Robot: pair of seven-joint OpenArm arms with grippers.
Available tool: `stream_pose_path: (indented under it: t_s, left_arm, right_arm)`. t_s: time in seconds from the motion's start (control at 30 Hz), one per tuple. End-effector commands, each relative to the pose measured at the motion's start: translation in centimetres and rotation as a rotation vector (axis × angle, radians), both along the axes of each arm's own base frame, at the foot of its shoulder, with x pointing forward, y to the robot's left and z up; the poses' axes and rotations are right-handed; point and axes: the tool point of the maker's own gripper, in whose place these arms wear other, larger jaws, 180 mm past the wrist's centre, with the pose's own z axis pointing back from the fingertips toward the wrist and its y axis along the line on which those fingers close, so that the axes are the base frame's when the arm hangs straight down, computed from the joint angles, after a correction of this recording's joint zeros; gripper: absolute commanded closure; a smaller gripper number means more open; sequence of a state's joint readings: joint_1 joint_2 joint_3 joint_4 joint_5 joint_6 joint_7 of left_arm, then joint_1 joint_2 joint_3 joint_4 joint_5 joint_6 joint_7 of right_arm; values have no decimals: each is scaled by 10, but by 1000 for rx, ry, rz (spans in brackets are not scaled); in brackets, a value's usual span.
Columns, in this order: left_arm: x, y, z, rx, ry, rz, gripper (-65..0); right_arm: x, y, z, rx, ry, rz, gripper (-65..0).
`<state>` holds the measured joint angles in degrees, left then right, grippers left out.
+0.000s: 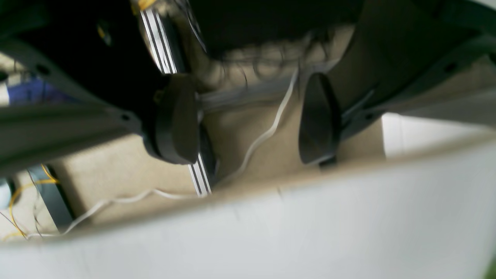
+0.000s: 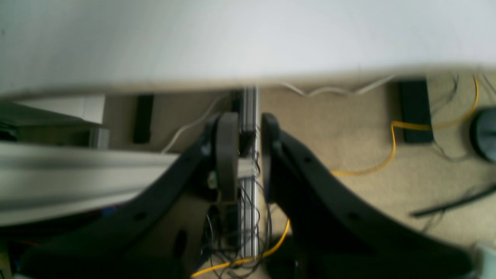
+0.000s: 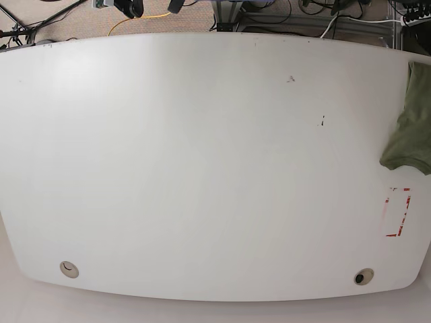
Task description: Fold the T-shirt properly
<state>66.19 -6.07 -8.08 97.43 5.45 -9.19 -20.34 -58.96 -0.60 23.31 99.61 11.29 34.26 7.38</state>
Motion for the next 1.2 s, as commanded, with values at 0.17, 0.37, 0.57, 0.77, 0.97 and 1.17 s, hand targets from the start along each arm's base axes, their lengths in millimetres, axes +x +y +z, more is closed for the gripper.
stream_pose_path:
  t_s: [0.17,0.37,0.57,0.77,0.97,1.17]
  left_arm:
    - [-63,13,-67,-2,214,53,-371]
    - [-83,23,-134,-1,354,106,-371]
    - [-82,16,-196,-20,497,129,-369]
    - [-74,18,-234,-26,647,186,-369]
    - [-53,15,-247,-23,748,213,-369]
    - [-34,21,-251,25,830,203,-369]
  right_arm:
    - [-83,22,-78,128,230,-13,-94]
    - [-122,8,-143,105,366,-82,-94]
    - [-108,1,-185,50,430,-46,-94]
    - [-91,-6,-211,-4,512,-41,-94]
    - [-78,-4,-225,1,590,-26,-95]
    - [-74,-10,-235,-44,673,-21,-100]
